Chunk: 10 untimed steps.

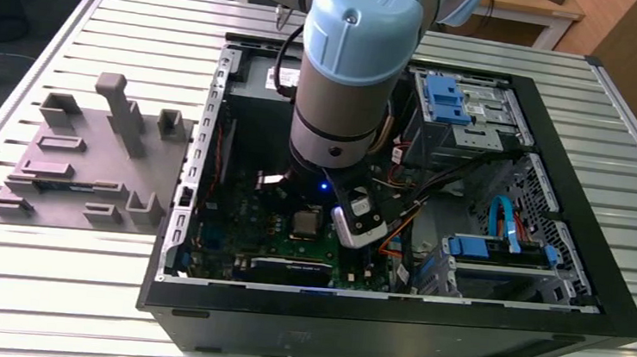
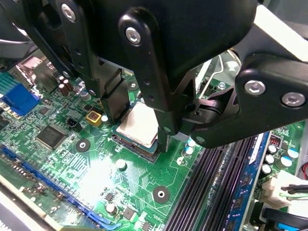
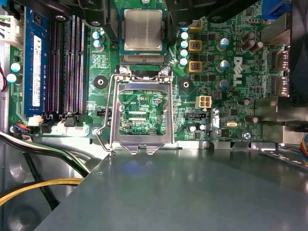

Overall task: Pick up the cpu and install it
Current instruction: 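Place the cpu into insertion slot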

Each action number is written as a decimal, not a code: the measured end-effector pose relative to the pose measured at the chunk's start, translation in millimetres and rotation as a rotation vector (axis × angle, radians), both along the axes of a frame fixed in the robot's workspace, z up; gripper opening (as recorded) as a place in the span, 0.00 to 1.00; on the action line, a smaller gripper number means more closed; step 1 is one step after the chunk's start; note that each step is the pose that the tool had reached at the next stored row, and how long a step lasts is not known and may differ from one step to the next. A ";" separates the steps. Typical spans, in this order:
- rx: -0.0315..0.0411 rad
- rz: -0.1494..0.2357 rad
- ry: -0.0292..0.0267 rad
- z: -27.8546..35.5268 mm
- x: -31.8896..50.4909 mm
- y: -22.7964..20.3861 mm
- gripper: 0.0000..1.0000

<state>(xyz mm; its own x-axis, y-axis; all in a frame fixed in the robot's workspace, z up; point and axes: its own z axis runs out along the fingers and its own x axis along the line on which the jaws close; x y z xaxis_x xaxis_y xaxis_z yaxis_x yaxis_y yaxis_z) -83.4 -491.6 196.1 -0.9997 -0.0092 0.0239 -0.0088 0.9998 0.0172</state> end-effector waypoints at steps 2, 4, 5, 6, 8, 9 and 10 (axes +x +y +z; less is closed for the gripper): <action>0.0000 0.001 -0.0001 0.0 0.0 0.0 0.47; 0.0000 0.001 0.0000 0.0 0.0 0.0 0.47; 0.0000 0.001 0.0000 0.0 0.0 0.0 0.47; 0.0000 0.001 0.0000 0.0 0.0 0.0 0.47; 0.0000 0.001 0.0000 0.0 0.0 0.0 0.47; 0.0000 0.001 0.0000 0.0 0.0 0.0 0.47; 0.0000 0.002 -0.0001 0.0 0.0 0.0 0.47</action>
